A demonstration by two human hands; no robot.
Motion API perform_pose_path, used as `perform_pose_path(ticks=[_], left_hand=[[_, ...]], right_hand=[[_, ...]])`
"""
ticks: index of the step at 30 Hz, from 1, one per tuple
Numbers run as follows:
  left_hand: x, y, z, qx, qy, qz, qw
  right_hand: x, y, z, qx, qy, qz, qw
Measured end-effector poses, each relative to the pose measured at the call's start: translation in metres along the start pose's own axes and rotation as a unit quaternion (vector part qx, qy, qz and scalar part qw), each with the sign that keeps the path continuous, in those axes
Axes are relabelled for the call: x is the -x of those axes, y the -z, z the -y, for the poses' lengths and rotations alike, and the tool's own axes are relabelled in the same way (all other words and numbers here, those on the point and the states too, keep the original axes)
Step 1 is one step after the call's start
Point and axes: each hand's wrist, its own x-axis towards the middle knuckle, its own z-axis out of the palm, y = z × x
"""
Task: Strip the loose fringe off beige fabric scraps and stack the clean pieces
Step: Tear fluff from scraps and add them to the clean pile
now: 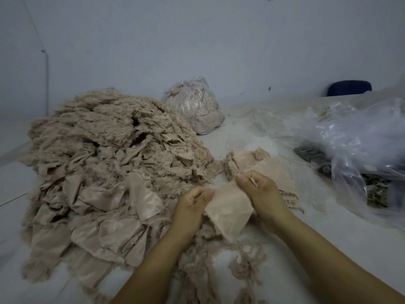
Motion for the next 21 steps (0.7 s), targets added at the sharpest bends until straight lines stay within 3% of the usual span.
perform_pose_path(ticks=[3, 6, 9, 12, 14, 16, 18, 19, 21], left_hand=[[-0.001, 0.001, -0.001, 0.006, -0.010, -0.049, 0.999], [-0.004, 0.007, -0.003, 0.004, -0.019, -0.098, 0.995], [-0.005, 0.016, -0.007, -0.112, -0.028, -0.059, 0.992], [-0.002, 0.031, -0.014, -0.363, -0.022, 0.102, 0.926], [-0.002, 0.040, -0.021, -0.446, 0.004, 0.185, 0.876], [-0.003, 0.044, -0.028, -0.513, 0.015, 0.212, 0.832], [-0.003, 0.047, -0.031, -0.580, 0.006, 0.222, 0.783], [-0.002, 0.047, -0.032, -0.597, -0.008, 0.227, 0.770], [-0.001, 0.044, -0.031, -0.566, -0.047, 0.220, 0.793]], right_hand=[[-0.026, 0.011, 0.006, 0.072, 0.021, -0.040, 0.996], [-0.057, 0.028, 0.011, 0.074, -0.001, -0.089, 0.993], [-0.081, 0.050, 0.004, 0.284, -0.012, -0.115, 0.952], [-0.077, 0.067, -0.010, 0.416, -0.048, -0.129, 0.899], [-0.062, 0.065, -0.014, 0.403, 0.007, -0.152, 0.903], [-0.042, 0.052, -0.014, 0.332, 0.073, -0.158, 0.927], [-0.015, 0.032, -0.012, 0.264, 0.079, -0.062, 0.959], [0.001, 0.019, -0.010, 0.240, 0.052, 0.030, 0.969], [0.023, -0.004, -0.010, 0.217, -0.004, 0.196, 0.956]])
